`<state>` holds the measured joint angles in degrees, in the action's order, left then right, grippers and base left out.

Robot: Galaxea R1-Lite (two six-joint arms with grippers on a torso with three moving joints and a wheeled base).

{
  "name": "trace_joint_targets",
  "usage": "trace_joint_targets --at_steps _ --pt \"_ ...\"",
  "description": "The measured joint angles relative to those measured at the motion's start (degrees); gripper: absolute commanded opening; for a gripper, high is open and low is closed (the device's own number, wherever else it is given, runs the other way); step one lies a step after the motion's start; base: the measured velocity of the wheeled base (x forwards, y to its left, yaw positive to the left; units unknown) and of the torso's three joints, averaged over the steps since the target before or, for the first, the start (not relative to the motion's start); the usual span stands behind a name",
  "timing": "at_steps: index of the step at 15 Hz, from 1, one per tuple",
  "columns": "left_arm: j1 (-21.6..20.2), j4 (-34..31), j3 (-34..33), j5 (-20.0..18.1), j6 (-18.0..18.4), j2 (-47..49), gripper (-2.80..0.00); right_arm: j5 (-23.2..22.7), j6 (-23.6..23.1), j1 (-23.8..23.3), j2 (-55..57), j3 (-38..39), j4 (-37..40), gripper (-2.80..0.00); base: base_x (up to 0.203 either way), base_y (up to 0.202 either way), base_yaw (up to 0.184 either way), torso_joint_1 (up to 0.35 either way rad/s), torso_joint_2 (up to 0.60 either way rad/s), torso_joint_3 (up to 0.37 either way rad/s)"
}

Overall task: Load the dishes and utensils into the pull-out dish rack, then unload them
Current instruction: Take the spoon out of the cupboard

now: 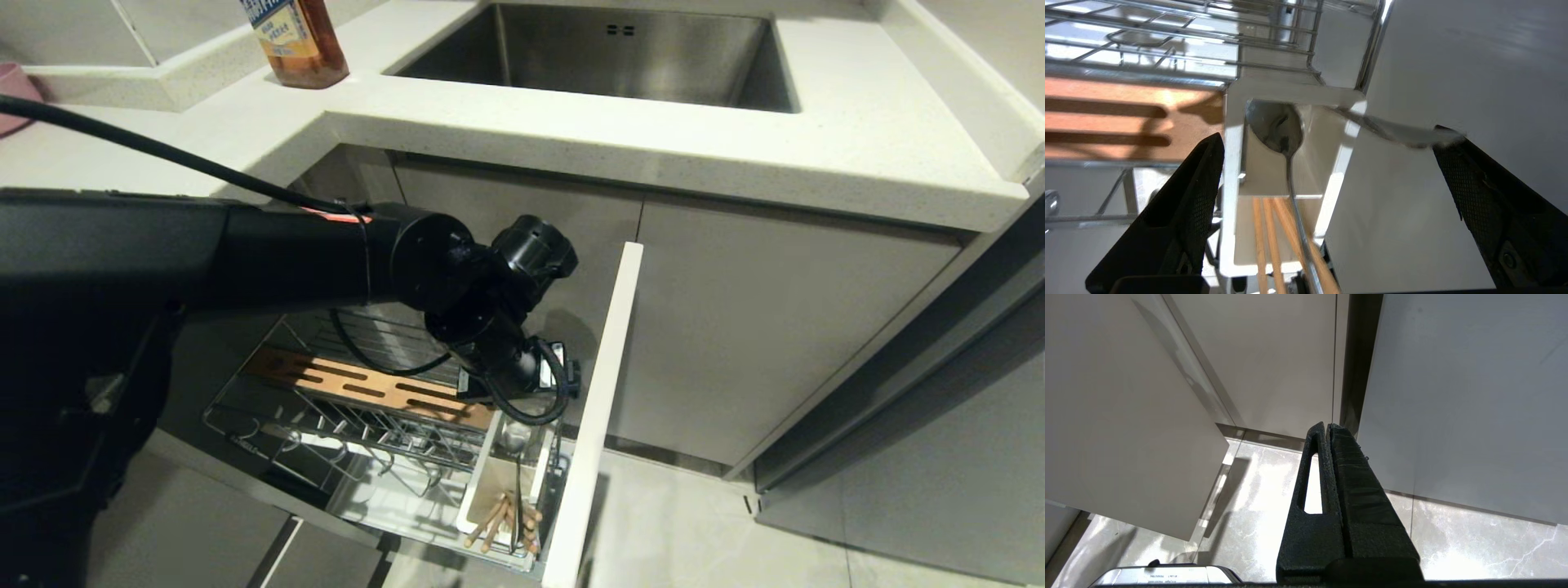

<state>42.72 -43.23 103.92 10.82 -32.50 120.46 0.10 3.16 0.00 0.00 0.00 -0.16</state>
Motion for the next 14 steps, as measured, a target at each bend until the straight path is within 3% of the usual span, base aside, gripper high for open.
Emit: trace_joint_targets --at_steps 7,8,14 --pt "0.0 2.3 -0.2 -0.7 0.1 0.7 0.0 0.0 0.0 0.0 0.0 0.0 0.0 -2.8 0.0 0.0 0.0 0.0 0.0 0.0" --pt "0.0 2.3 -0.2 -0.6 0.0 0.7 -2.8 0.0 0.0 0.0 0.0 0.0 0.0 -2.8 0.0 0.0 0.0 0.0 0.0 0.0" --pt "0.0 2.2 -0.1 -0.7 0.0 0.6 -2.8 0.0 0.0 0.0 0.0 0.0 0.0 -2.8 0.0 0.0 0.0 0.0 0.0 0.0"
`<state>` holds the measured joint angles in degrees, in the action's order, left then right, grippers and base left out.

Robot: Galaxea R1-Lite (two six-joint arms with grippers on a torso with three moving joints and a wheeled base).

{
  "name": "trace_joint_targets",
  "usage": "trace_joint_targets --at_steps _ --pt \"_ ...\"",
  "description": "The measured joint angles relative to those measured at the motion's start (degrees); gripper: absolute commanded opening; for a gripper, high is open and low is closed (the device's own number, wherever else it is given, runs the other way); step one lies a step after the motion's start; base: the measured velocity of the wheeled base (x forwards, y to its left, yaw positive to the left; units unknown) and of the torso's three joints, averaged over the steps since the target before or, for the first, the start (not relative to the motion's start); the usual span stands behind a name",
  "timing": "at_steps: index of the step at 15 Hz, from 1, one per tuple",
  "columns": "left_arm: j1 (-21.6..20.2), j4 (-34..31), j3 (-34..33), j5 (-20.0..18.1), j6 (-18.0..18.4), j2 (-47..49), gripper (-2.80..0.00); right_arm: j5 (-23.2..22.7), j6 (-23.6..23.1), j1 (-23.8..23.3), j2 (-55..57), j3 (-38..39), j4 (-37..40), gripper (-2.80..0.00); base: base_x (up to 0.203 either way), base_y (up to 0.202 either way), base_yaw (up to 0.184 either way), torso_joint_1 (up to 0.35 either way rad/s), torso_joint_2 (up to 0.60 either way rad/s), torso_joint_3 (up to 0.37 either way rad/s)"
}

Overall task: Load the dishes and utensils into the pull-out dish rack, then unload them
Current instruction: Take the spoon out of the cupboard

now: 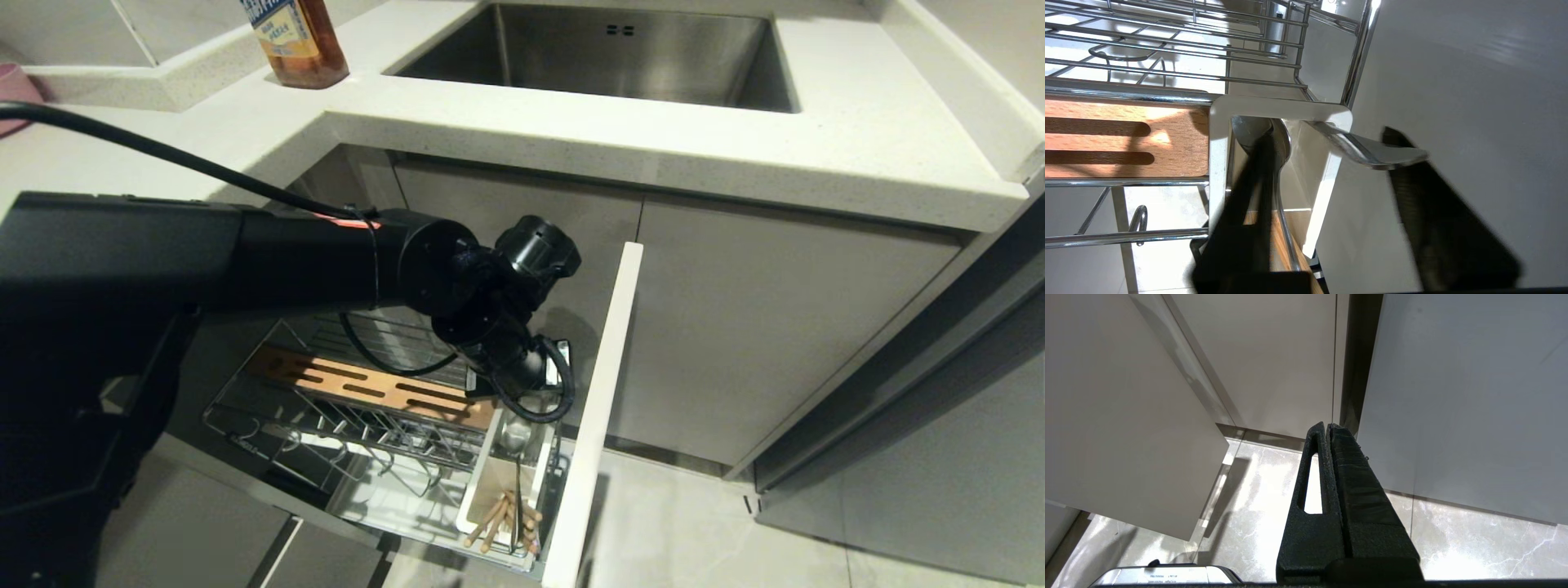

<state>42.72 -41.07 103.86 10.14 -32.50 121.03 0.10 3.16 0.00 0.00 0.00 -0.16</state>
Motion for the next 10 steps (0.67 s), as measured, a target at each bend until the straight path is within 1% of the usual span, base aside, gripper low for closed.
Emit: trace_joint_targets --at_steps 10 --pt "-0.1 0.0 -0.1 0.0 0.0 -0.3 -2.8 0.0 0.0 0.0 0.0 0.0 0.0 -2.8 0.0 0.0 0.0 0.0 0.0 0.0"
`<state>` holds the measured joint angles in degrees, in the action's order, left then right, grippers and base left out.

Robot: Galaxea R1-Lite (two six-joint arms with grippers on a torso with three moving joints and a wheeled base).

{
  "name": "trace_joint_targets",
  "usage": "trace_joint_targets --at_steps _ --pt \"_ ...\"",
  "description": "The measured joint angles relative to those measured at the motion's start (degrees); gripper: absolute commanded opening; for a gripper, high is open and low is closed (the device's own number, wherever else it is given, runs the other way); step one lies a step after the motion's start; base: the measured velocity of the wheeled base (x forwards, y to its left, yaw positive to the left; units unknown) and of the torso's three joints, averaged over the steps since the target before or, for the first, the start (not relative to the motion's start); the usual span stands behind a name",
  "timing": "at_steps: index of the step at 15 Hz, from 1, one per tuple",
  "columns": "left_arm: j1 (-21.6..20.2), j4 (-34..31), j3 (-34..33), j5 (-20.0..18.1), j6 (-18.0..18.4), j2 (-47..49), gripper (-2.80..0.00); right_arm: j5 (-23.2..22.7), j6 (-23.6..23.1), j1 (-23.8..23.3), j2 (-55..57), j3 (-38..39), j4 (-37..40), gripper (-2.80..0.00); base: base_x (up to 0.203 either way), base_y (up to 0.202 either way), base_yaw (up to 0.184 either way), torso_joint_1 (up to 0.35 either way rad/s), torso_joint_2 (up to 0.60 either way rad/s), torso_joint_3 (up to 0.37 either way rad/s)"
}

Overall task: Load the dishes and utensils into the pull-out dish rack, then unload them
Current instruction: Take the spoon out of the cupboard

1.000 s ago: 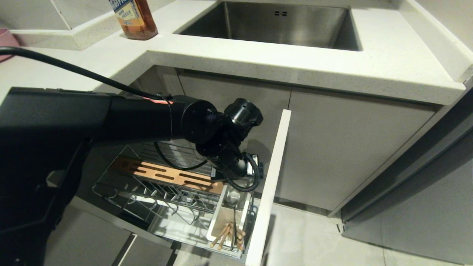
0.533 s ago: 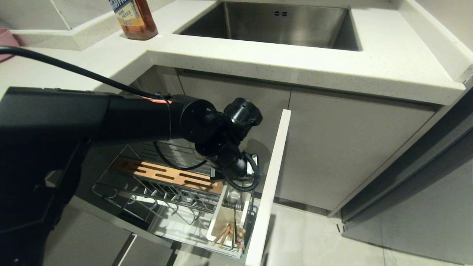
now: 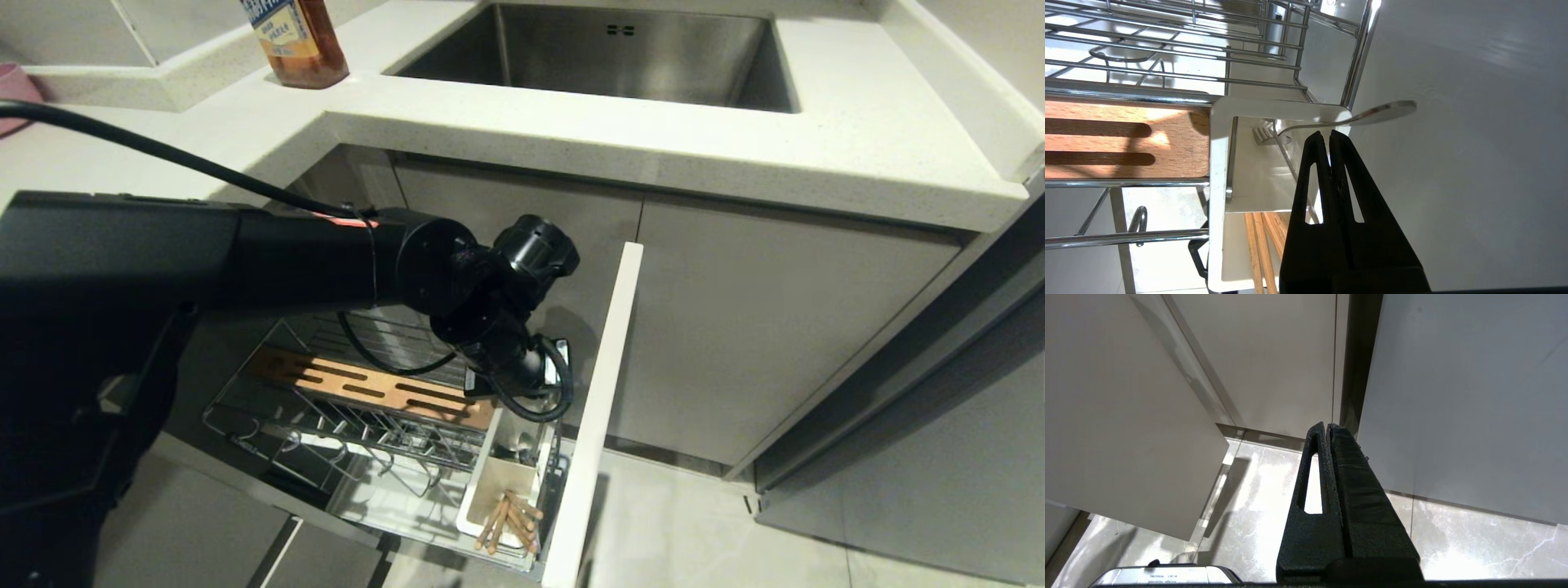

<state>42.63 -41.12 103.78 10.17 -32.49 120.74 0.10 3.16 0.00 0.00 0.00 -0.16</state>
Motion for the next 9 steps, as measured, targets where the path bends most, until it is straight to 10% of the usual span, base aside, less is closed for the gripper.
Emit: trace_joint_targets --at_steps 5,7,9 --pt "0.3 -2.0 0.4 0.1 -1.4 -1.6 -2.8 0.0 0.0 0.0 0.0 0.0 0.0 -2.8 0.0 0.0 0.0 0.0 0.0 0.0" --pt "0.6 -2.7 1.5 0.4 -3.7 -2.1 0.0 0.0 0.0 0.0 0.0 0.0 0.0 -2.8 0.0 0.0 0.0 0.0 0.0 0.0" --pt "1.1 -4.8 4.2 0.5 -8.1 -2.2 0.0 0.0 0.0 0.0 0.0 0.0 0.0 -2.8 0.0 0.0 0.0 0.0 0.0 0.0"
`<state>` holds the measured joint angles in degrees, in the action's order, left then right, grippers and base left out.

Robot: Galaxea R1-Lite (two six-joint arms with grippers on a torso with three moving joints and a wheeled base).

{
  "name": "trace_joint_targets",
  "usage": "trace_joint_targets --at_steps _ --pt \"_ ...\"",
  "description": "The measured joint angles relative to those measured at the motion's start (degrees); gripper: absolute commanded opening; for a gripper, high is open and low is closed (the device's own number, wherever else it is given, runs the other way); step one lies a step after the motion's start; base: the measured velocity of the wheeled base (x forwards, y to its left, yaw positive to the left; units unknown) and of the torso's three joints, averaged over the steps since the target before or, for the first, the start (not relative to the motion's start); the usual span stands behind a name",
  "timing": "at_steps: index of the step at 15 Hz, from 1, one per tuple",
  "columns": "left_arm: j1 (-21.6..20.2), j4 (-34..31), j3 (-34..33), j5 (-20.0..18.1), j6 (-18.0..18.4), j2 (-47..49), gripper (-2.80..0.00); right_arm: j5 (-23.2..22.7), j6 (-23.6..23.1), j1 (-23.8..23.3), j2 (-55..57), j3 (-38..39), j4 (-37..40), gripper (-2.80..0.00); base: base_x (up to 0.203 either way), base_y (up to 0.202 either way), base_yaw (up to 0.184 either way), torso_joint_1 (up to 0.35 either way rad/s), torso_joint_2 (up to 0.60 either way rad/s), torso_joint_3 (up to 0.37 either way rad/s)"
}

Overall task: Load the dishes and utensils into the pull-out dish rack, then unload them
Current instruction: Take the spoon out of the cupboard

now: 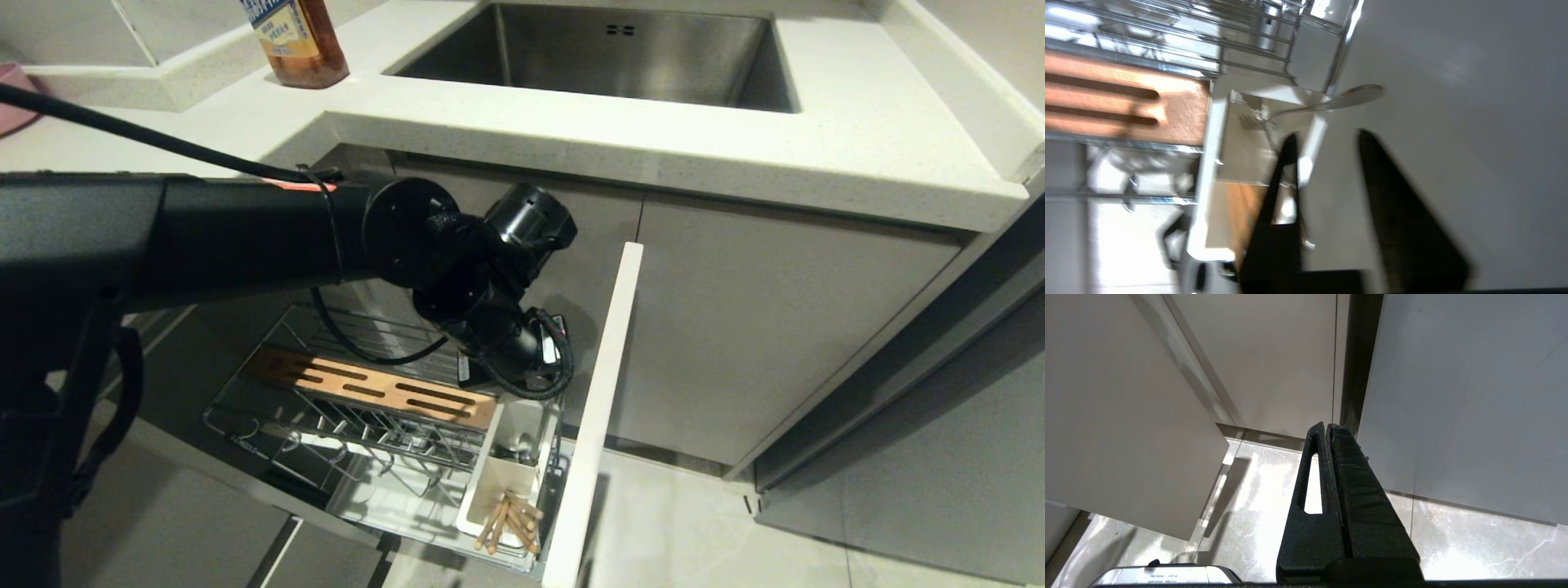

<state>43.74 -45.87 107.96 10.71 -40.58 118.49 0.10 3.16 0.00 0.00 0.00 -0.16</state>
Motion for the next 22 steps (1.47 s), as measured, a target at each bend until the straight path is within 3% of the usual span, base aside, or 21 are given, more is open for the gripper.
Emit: trace_joint_targets --at_steps 4,10,22 --pt "0.5 -1.9 3.2 1.4 -7.6 1.4 0.0 0.0 0.0 0.0 0.0 0.0 0.0 -2.8 0.0 0.0 0.0 0.0 0.0 0.0" --pt "1.1 -2.0 3.6 2.5 -12.7 4.3 0.0 0.0 0.0 0.0 0.0 0.0 0.0 -2.8 0.0 0.0 0.0 0.0 0.0 0.0" --pt "1.1 -1.3 3.6 3.2 -13.3 7.0 0.0 0.0 0.0 0.0 0.0 0.0 0.0 -2.8 0.0 0.0 0.0 0.0 0.0 0.0"
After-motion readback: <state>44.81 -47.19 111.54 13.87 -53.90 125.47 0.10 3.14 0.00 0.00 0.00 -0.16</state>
